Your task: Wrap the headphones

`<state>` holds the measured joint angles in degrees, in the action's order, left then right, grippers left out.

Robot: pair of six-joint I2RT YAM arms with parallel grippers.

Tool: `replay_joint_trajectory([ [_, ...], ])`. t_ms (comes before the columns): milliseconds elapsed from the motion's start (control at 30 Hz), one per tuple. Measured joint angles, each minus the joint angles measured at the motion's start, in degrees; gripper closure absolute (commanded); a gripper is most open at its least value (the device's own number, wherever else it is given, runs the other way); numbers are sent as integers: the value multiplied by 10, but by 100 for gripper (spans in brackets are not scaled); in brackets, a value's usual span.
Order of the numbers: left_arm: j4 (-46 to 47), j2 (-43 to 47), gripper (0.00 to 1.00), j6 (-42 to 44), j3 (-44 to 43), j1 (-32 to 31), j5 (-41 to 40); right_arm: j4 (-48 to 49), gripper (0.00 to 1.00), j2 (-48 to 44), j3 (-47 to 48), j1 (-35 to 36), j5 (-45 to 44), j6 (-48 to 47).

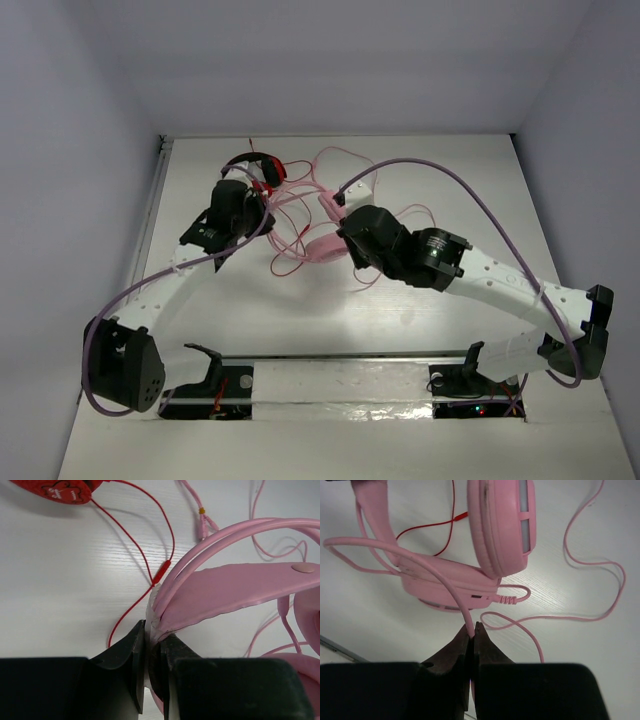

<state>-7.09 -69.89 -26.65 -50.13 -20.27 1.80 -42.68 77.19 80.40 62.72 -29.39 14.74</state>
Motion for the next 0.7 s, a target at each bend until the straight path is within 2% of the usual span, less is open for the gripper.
replay_joint_trajectory([
  [267,-36,1,100,64,-74,0,91,-20,100,-1,18,-1,-68,-11],
  [467,-73,0,100,109,-77,0,126,-19,100,0,53,-12,-125,-26],
  [700,-94,0,100,146,-75,0,157,7,100,2,57,-29,-131,-58],
])
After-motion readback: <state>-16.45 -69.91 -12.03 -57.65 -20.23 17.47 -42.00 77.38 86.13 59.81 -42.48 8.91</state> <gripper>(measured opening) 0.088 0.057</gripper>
